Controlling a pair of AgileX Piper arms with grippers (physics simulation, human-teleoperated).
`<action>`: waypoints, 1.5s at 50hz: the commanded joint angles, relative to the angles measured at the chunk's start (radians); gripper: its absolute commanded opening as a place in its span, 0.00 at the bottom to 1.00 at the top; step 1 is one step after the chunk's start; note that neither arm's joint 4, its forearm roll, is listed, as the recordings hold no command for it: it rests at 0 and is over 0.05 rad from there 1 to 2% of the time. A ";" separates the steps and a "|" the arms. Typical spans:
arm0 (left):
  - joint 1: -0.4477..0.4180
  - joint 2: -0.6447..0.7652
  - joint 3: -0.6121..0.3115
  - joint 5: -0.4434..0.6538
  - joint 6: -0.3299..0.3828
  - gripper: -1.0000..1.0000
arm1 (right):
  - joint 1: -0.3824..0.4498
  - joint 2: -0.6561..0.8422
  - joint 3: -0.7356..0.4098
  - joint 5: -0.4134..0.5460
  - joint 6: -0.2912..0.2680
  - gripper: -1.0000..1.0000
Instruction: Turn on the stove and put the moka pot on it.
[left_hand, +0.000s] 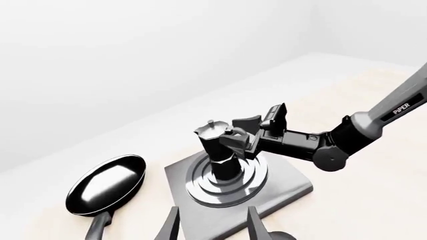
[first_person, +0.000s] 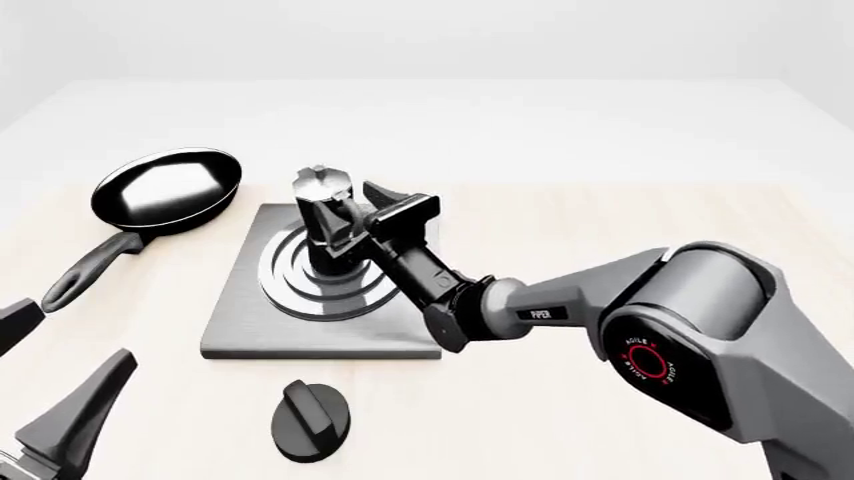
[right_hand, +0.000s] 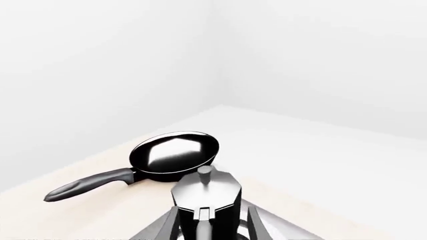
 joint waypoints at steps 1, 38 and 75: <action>-0.003 0.004 0.004 -0.006 0.001 1.00 | -0.003 -0.014 0.012 -0.011 0.000 1.00; -0.002 -0.002 0.001 0.001 0.006 1.00 | 0.033 -0.358 0.268 -0.143 0.030 1.00; 0.004 -0.003 0.000 0.004 0.011 1.00 | 0.017 -0.568 0.403 -0.180 0.050 1.00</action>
